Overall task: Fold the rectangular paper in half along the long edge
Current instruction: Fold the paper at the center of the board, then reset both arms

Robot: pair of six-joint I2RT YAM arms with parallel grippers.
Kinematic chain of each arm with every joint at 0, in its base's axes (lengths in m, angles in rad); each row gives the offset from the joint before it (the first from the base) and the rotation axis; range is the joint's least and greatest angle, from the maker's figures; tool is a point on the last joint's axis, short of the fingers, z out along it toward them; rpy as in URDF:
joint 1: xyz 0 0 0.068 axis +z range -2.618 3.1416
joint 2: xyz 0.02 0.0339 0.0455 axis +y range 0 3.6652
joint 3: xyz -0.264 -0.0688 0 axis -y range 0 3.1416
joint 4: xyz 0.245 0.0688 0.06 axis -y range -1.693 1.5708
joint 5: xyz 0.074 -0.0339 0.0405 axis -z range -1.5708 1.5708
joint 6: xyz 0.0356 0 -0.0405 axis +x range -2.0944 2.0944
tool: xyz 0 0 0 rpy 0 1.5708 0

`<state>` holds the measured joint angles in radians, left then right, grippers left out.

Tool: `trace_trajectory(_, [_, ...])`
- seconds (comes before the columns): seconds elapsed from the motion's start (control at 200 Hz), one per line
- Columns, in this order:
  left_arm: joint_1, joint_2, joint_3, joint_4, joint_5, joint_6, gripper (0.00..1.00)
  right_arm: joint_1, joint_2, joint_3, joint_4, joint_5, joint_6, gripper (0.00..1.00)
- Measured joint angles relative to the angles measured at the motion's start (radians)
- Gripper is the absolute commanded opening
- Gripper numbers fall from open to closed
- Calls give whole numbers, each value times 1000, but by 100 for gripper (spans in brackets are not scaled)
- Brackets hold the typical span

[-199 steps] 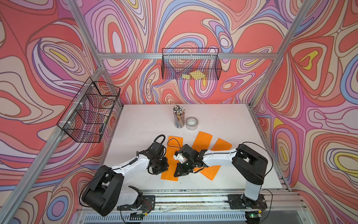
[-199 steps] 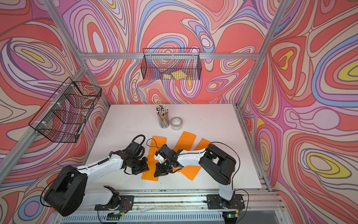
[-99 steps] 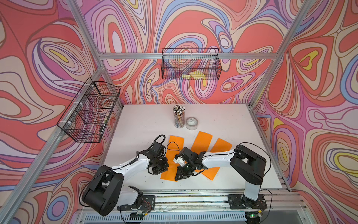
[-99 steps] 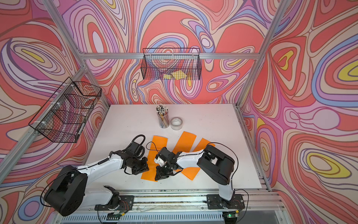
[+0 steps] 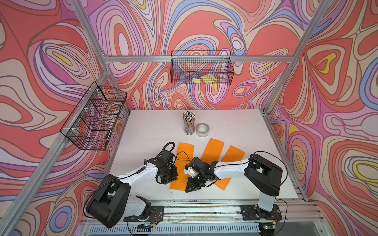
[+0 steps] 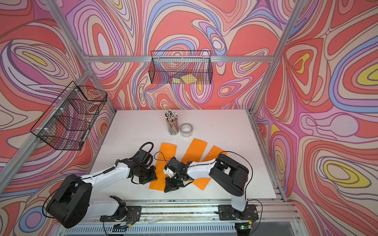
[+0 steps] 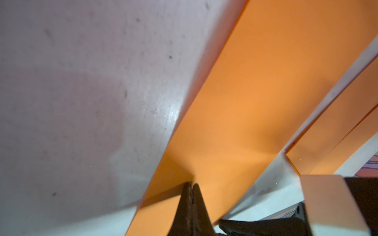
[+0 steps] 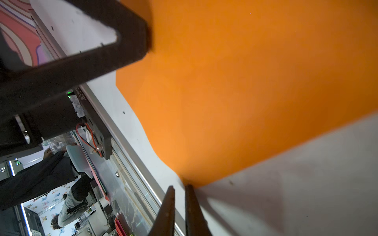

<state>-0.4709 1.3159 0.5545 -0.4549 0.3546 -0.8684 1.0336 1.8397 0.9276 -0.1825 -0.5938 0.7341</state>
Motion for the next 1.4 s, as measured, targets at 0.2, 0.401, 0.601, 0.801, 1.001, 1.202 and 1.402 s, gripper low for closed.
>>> trace_trajectory(0.2, [0,-6,10,-32,-31,0,0,0,-98,-51,-45,51,3,15])
trace_trajectory(0.401, [0,-77,84,-158,-138,4,0,0,-345,-2,-109,201,-40,17])
trace_trajectory(0.601, [0,-286,220,-231,-284,8,0,0,-615,40,-142,441,-98,20])
trace_trajectory(0.801, [0,-450,304,-229,-414,35,8,0,-936,1,-189,811,-128,44])
trace_trajectory(1.001, [0,-544,390,-187,-629,140,53,0,-1234,-42,-186,1212,-202,63])
trace_trajectory(1.202, [0,-554,369,-71,-940,341,99,0,-1109,-26,-161,1608,-323,77])
trace_trajectory(1.402, [0,-555,137,145,-1045,636,99,-111,-995,-316,224,1764,-645,98])
